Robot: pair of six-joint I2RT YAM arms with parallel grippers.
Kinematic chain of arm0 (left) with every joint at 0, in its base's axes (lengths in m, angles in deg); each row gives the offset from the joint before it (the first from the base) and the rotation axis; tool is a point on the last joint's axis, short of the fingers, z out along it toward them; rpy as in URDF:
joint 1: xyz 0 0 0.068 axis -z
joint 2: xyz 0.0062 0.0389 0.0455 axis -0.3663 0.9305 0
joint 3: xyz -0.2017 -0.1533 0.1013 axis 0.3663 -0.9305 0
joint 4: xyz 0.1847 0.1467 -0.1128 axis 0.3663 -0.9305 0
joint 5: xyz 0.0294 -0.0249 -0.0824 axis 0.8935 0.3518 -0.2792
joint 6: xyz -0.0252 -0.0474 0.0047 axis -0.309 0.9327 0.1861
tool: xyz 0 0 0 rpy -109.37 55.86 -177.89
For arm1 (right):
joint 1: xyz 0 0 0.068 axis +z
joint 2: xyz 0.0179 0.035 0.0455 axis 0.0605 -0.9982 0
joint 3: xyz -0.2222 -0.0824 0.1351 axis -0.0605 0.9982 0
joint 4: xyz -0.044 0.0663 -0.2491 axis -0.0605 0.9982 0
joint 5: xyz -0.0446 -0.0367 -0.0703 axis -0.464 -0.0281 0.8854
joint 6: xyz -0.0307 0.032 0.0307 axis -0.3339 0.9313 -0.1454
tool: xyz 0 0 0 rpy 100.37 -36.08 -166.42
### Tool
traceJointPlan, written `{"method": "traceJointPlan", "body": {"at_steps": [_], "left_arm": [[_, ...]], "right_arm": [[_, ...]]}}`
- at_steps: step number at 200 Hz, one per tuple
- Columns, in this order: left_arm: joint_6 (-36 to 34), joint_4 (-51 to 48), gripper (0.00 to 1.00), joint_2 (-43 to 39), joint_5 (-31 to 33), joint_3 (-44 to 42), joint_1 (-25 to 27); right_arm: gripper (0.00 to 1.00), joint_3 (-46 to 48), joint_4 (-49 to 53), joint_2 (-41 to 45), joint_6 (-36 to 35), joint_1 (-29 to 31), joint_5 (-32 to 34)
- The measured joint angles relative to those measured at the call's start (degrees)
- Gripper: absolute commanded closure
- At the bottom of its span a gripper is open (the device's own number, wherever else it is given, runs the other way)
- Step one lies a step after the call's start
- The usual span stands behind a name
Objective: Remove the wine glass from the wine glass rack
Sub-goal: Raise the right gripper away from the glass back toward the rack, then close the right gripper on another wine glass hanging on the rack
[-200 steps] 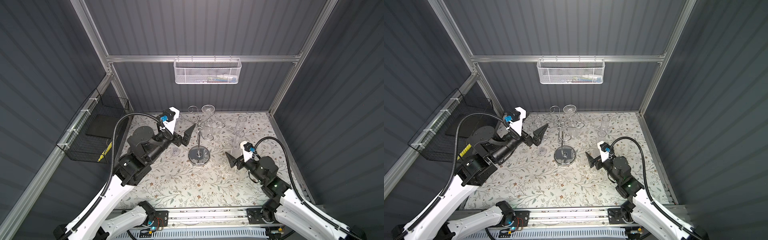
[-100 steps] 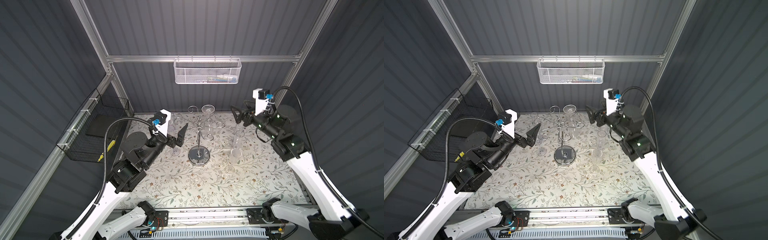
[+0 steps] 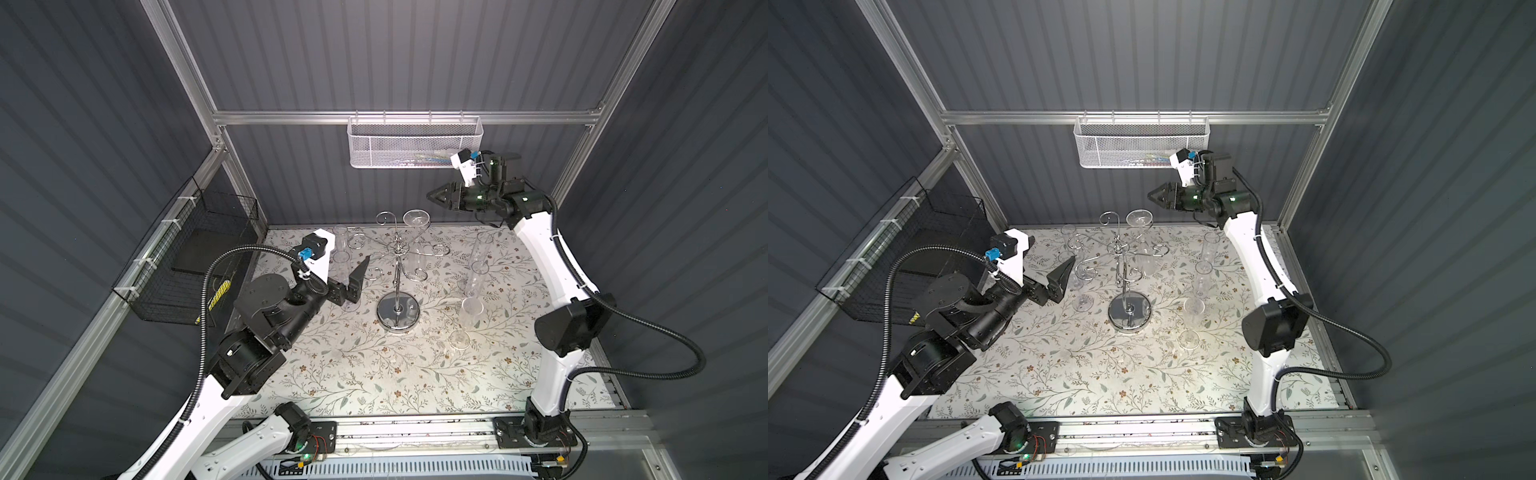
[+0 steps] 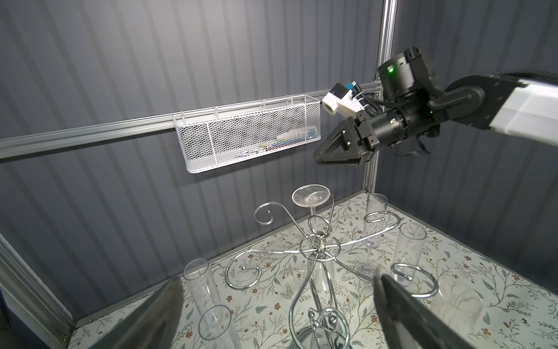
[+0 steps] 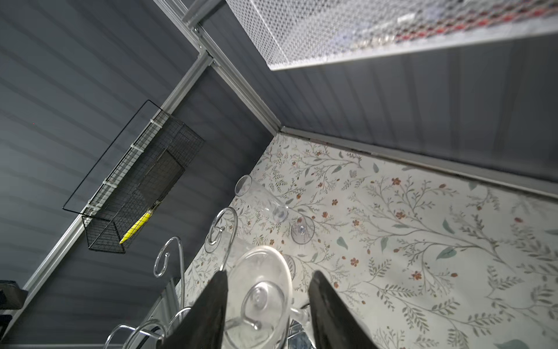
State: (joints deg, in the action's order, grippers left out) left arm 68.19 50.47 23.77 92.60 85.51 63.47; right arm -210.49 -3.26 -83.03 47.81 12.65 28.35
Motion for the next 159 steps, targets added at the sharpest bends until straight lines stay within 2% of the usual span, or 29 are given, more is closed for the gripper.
{"method": "traceJointPlan", "body": {"at_steps": [35,81,159], "left_arm": [[0.5,-0.1,0.0,-0.2,0.0,0.0,0.0],[1.3,-0.1,0.0,-0.3,0.0,-0.7,0.0],[1.7,0.0,0.0,-0.5,-0.3,-0.8,0.0]], "right_arm": [[0.58,-3.1,2.9,-4.5,2.4,0.0,-4.1],[0.6,-3.3,4.4,-5.7,3.3,0.1,-7.2],[0.74,-3.5,5.8,-5.7,2.7,0.6,-8.9]]}}
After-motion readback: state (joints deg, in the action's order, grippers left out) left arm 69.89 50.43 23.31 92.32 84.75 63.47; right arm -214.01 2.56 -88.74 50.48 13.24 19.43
